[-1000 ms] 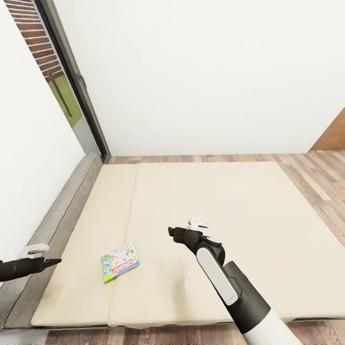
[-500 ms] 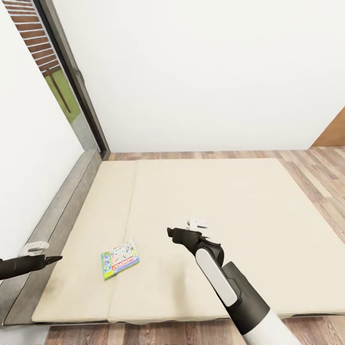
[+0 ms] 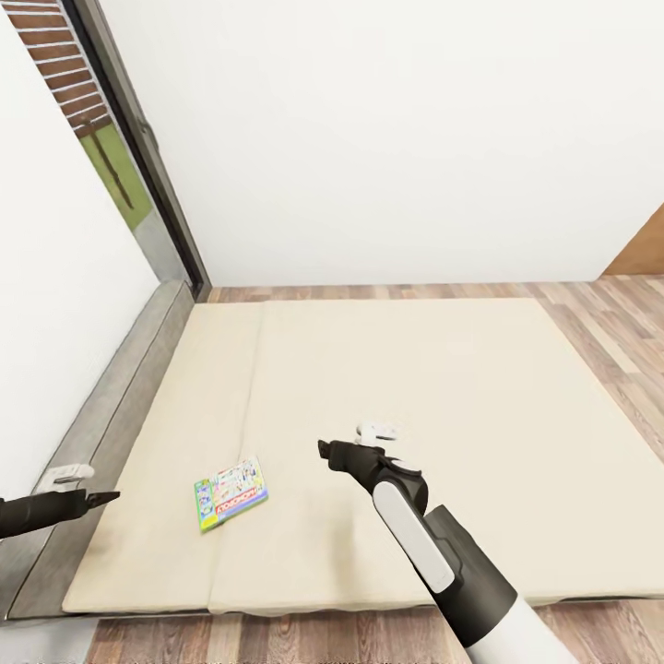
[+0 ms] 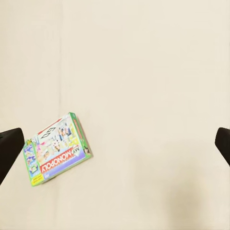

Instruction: Put all the toys in the child's room - the three board games (two on the bed and one on the table), the two jigsaw puzzles on the table, and the tennis ball on the table - inside the toy box on the table in the child's room.

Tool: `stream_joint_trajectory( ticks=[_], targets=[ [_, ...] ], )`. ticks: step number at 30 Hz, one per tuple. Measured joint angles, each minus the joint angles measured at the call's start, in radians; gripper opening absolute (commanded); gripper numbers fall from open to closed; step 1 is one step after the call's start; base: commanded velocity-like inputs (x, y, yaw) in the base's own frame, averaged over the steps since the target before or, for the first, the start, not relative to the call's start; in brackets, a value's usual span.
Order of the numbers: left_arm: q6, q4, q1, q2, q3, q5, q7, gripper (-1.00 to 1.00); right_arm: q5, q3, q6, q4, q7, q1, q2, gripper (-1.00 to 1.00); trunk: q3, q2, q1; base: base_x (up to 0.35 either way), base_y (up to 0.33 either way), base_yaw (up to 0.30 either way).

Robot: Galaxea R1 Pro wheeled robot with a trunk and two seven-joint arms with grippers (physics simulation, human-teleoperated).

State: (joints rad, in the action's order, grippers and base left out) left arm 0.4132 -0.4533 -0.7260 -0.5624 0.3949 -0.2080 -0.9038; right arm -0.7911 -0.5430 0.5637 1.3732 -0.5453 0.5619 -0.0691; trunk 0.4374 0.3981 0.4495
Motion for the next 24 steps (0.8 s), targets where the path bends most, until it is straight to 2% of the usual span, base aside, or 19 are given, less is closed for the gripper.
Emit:
stream_joint_trajectory(
  ticks=[6,11,17,24],
  targets=[
    [0.000,0.000,0.000,0.015,-0.001,0.000,0.002,1.00,0.001,-0.002,0.001,0.001,0.000,0.000,0.000,1.00,0.010,0.000,0.000,0.000,0.000,0.000],
    [0.000,0.000,0.000,0.031,-0.001,-0.001,0.003,1.00,0.002,-0.034,0.006,0.013,0.000,0.000,-0.001,1.00,0.018,0.000,0.000,0.000,0.000,0.000],
    [-0.001,0.000,0.000,0.044,-0.003,-0.001,0.006,1.00,0.003,-0.085,0.013,0.138,-0.002,0.000,0.006,1.00,0.028,0.000,0.000,0.000,0.000,0.000],
    [-0.002,0.000,0.000,0.052,-0.003,-0.002,0.010,1.00,0.004,-0.094,0.051,0.182,-0.002,0.000,0.008,1.00,0.039,0.000,0.000,0.000,0.000,0.000]
  ],
)
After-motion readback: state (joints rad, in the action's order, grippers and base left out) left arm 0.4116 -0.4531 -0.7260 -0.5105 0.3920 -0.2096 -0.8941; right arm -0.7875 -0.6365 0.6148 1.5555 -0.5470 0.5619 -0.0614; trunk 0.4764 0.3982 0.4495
